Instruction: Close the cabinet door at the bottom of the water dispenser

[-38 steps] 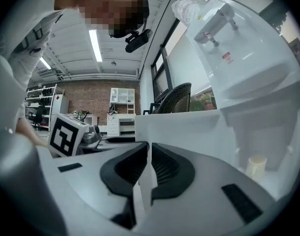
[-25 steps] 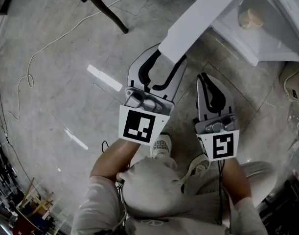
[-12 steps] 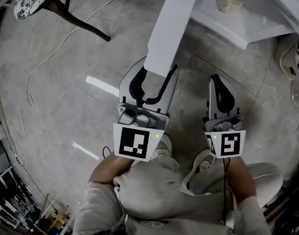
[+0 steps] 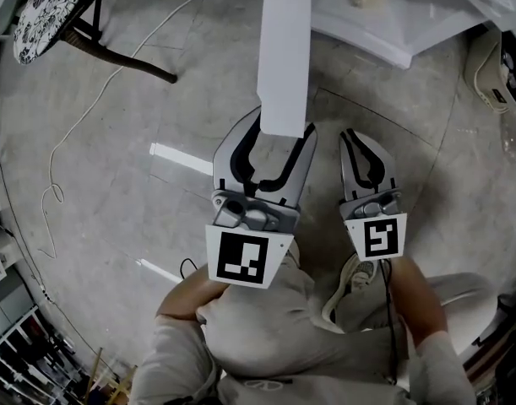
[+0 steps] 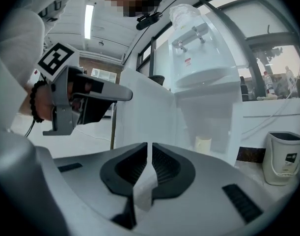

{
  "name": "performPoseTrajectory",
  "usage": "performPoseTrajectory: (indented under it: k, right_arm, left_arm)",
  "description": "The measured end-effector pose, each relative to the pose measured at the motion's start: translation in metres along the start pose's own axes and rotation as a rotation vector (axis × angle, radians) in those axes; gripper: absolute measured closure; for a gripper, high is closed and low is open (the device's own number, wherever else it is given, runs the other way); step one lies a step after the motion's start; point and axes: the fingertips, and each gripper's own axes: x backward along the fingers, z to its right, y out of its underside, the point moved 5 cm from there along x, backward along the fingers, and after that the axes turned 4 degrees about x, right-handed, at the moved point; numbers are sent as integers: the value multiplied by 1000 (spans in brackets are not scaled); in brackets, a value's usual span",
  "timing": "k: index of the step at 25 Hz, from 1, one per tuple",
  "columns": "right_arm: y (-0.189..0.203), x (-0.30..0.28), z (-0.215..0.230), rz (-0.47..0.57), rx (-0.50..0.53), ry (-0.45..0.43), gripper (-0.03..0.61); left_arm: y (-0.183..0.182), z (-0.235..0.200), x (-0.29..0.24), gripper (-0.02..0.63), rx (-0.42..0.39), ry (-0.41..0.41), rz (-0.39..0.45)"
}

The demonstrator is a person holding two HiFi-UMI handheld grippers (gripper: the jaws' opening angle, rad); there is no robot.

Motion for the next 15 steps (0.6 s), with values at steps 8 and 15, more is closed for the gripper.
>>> performPoseTrajectory:
  k: [8,15]
  right_arm:
    - [23,5,-4,-30,-16,-18,551]
    - [28,-1,-5,-13,-38,-54,445]
  left_arm:
    - [-1,21,-6,405,-29,77,5]
    - [-2,32,-14,399,-38,108,20]
